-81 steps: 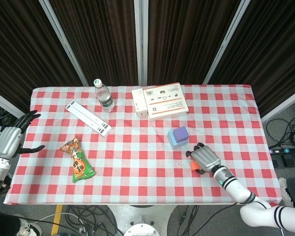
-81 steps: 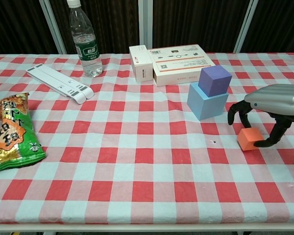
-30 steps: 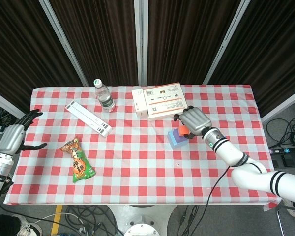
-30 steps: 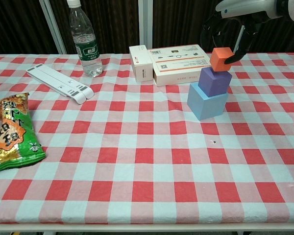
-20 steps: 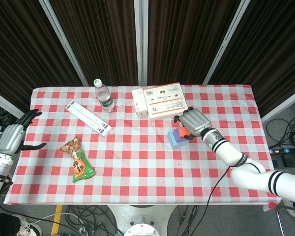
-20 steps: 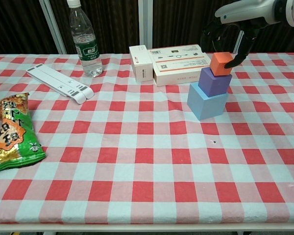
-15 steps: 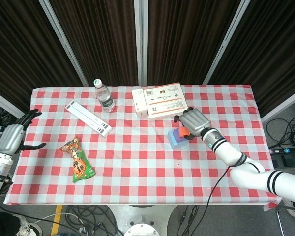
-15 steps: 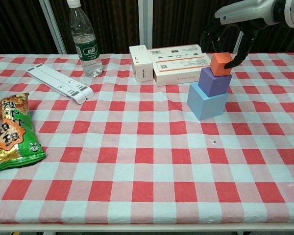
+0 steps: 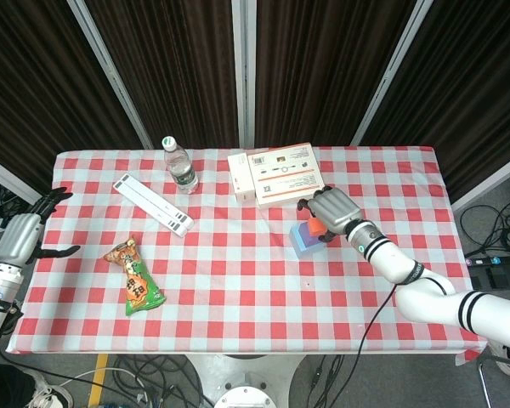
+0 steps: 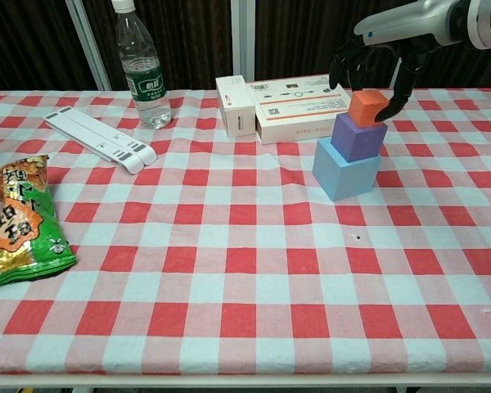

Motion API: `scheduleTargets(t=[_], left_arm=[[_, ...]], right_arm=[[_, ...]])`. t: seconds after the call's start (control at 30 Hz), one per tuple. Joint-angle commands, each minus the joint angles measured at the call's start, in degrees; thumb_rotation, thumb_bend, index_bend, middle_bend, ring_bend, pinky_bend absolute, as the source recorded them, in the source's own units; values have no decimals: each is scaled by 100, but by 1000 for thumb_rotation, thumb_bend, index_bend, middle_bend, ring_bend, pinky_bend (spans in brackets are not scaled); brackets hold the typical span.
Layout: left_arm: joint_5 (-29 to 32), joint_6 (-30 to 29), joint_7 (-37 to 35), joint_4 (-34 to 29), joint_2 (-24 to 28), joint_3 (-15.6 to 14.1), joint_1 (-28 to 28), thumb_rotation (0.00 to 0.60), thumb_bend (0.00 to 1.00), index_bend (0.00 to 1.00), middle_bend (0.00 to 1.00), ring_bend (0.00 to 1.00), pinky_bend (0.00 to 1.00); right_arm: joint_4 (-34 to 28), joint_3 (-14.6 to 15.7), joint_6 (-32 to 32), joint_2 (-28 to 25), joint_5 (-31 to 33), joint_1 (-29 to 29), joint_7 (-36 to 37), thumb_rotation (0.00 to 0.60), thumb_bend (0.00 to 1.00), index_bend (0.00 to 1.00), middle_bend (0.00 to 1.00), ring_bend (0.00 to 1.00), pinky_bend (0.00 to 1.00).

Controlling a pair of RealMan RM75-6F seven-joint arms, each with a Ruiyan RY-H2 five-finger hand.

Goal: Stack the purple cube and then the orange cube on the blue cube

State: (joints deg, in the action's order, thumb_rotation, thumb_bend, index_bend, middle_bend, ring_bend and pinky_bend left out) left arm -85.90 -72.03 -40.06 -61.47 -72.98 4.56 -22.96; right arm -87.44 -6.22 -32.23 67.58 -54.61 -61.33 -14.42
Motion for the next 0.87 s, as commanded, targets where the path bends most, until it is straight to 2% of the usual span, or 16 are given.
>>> scheduleTargets(t=[0.03, 0.2, 0.3, 0.43, 0.53, 0.63, 0.73, 0.87], left_arm=[[-3, 2, -5, 0, 0, 3, -7, 600, 0, 209, 195, 157, 288], [-16, -28, 10, -35, 17, 15, -17, 600, 0, 208, 195, 157, 288], [-24, -49, 57, -77, 45, 19, -17, 600, 0, 209, 195, 157, 288], [-23, -64, 145, -168, 112, 12, -2, 600, 0, 209, 195, 157, 288], [-23, -86, 256, -273, 179, 9, 15, 600, 0, 209, 195, 157, 288], [-38, -113, 363, -434, 261, 3, 27, 600, 0, 209, 195, 157, 288], [-63, -131, 466, -557, 319, -13, 37, 600, 0, 209, 195, 157, 288], [-66, -150, 521, -663, 354, -24, 59, 600, 0, 209, 194, 156, 288]], right_arm=[[-19, -48, -38, -43, -84, 19, 90, 600, 49, 224, 370, 194, 193], [-242, -154, -207, -293, -236, 100, 235, 600, 22, 197, 342, 159, 174], [-623, -229, -612, -662, -448, 318, 301, 600, 9, 192, 334, 149, 162], [-1287, -149, -1794, -1303, -942, 1029, 200, 600, 7, 172, 325, 135, 148], [-1514, 11, -2906, -1511, -1230, 1738, 24, 600, 8, 92, 263, 87, 117], [-1465, 172, -4010, -1369, -1357, 2440, -307, 600, 9, 14, 190, 34, 81], [-1314, 205, -4722, -1069, -1330, 2926, -449, 600, 37, 0, 163, 12, 65], [-1193, 241, -4802, -920, -1306, 3198, -337, 600, 59, 0, 162, 9, 64]])
